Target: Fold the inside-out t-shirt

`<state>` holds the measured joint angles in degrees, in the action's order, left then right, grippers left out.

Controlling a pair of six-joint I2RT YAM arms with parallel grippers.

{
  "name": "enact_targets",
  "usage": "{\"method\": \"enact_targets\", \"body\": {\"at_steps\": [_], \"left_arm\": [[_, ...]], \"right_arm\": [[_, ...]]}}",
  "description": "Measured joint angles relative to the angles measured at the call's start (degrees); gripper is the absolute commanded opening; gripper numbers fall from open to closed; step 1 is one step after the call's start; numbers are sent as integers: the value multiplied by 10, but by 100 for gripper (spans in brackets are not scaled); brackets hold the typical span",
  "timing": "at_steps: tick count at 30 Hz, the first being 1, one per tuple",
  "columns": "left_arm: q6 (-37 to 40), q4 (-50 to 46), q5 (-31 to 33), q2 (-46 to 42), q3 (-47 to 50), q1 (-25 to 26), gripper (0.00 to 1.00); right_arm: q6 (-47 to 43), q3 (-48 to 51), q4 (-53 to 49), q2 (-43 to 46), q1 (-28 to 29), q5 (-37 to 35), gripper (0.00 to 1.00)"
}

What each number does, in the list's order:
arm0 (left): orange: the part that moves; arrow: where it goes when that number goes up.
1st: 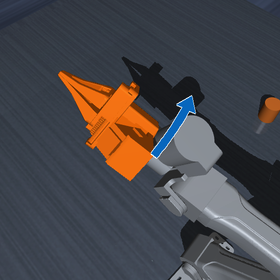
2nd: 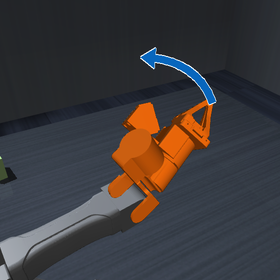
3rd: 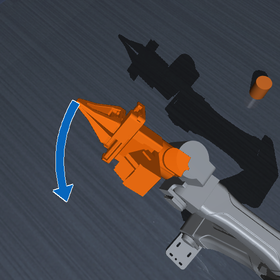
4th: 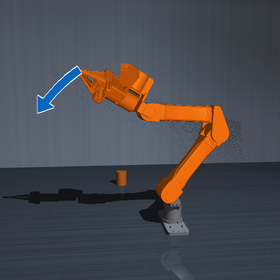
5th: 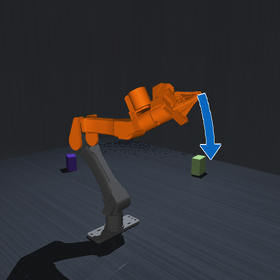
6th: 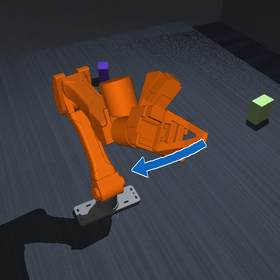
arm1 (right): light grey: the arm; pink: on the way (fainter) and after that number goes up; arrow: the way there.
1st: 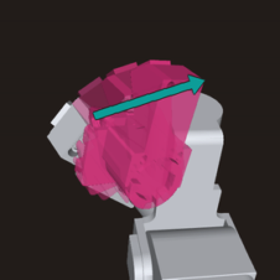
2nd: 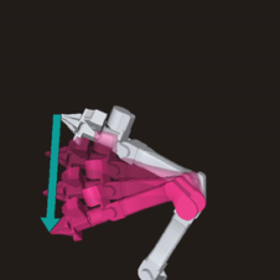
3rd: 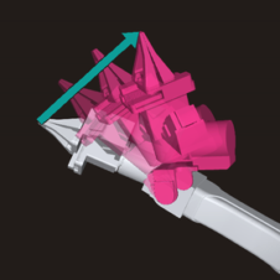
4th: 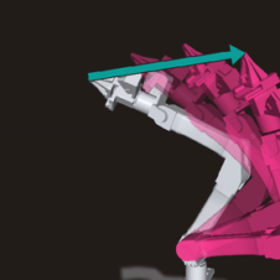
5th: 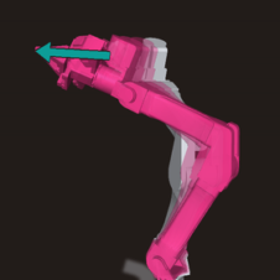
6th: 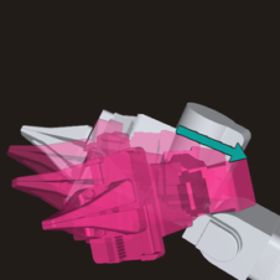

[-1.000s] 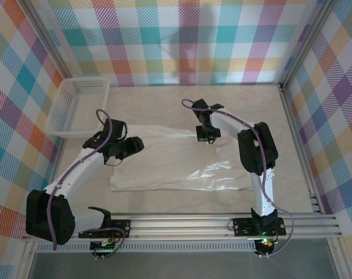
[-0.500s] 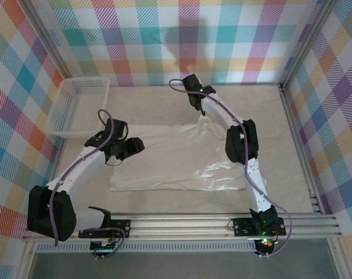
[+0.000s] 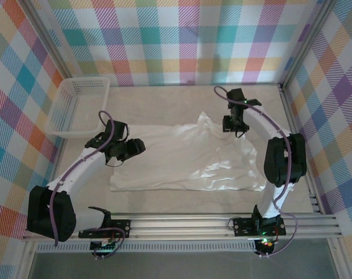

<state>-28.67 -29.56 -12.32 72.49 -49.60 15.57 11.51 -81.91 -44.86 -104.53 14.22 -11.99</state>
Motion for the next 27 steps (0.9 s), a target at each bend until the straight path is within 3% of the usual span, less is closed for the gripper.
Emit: {"method": "enact_targets", "body": {"at_steps": [3,11,15,23,24,25,26,27], "left_arm": [[4,10,-24,0,0,0,59],[21,57,-97,-3,10,4,70],[28,61,-108,-3,14,15,73],[31,59,-103,-8,15,17,74],[31,59,-101,-9,15,17,75],[31,58,-97,-10,15,17,75],[31,57,-91,-11,15,17,75],[30,56,-88,-11,15,17,75]], "right_arm": [[19,24,19,-34,1,47,51],[56,-1,52,-98,0,95,28],[60,-24,58,-108,0,94,0],[58,-122,36,-116,-5,63,0],[56,-151,37,-122,-7,52,3],[54,-181,40,-130,-8,39,22],[50,-217,44,-142,-11,22,48],[45,-244,45,-153,-13,10,58]]}}
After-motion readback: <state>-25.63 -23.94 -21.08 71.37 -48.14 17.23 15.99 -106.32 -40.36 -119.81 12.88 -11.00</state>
